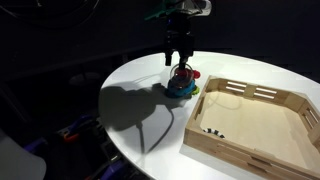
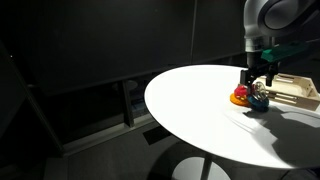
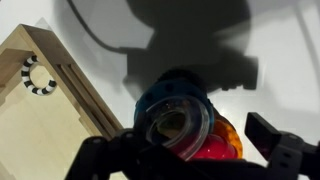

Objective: Pick up the clear ring and put it in the wooden tray

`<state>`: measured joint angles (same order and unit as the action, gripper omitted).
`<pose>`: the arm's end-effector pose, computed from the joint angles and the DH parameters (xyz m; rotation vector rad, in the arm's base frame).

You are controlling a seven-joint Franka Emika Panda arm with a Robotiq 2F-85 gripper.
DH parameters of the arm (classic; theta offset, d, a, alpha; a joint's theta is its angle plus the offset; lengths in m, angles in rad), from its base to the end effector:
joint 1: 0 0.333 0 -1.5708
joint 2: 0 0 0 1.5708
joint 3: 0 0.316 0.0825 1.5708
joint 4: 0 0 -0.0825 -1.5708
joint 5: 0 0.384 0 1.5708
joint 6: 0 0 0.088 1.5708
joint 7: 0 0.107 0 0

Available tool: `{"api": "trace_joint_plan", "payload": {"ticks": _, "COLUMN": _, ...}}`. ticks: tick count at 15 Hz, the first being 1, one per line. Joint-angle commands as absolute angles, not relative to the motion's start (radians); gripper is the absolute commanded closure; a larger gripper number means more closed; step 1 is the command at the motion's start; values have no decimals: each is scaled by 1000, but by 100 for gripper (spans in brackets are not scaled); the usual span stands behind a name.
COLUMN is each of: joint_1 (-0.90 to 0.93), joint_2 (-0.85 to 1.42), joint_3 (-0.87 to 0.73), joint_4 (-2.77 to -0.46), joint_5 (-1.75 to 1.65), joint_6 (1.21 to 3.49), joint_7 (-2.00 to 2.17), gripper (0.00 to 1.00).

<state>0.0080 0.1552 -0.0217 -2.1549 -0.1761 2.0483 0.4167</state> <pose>0.5274 -0.0167 0.3092 2.8861 -0.4789 -0.3334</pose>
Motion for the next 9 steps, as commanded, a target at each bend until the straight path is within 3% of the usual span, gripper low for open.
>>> {"api": "trace_joint_plan", "payload": {"ticks": 1, "joint_1": 27, "joint_2": 153, "joint_3": -33, "joint_4": -2172, "joint_5": -229, "joint_6": 2097, "joint_7": 498, "gripper": 0}}
{"api": "trace_joint_plan", "payload": {"ticks": 8, "joint_1": 44, "joint_2": 196, "joint_3": -37, "joint_4": -2159, "joint_5": -280, "joint_6": 2171, "joint_7": 568, "gripper": 1}}
{"api": "trace_joint_plan", "payload": {"ticks": 9, "joint_1": 46, "joint_2": 200, "joint_3": -38, "joint_4": -2158, "joint_5": -282, "joint_6": 2177, "joint_7": 573, "gripper": 23}}
